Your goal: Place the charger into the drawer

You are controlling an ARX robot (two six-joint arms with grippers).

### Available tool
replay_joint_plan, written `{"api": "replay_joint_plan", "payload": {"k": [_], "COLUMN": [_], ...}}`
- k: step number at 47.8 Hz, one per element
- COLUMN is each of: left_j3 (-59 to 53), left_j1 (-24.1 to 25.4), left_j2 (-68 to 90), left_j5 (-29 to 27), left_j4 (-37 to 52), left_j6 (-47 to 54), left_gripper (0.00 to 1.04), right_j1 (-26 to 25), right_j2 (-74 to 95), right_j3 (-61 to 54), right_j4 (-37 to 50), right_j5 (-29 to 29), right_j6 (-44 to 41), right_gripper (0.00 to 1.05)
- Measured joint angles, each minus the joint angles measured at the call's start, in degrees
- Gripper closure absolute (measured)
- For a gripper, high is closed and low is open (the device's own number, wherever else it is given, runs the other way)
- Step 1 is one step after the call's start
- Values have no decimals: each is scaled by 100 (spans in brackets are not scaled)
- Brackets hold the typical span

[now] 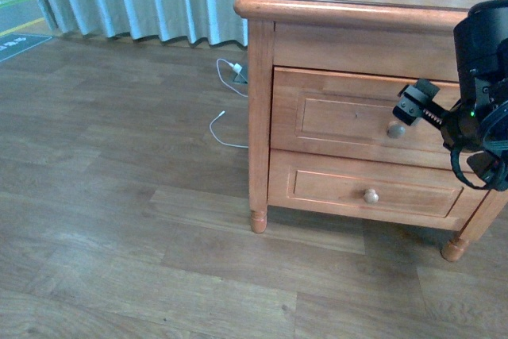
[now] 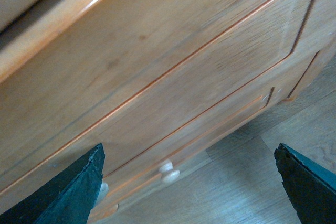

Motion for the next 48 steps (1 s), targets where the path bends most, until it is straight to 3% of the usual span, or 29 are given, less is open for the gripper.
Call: {"api": "replay_joint_plan", "payload": {"k": [17, 48], "left_j3": [0, 0], "left_j1": [0, 0], "left_j2": [0, 0], "left_j5": [0, 0], "left_j4": [0, 0], "left_j6": [0, 0], "left_gripper": [6, 6], "right_j1": [2, -42], "right_j2": [39, -160], "right_j3": [42, 20], "right_j4": [7, 212], "right_j5": [323, 267], "right_j6": [352, 560], "right_gripper": [8, 8]}}
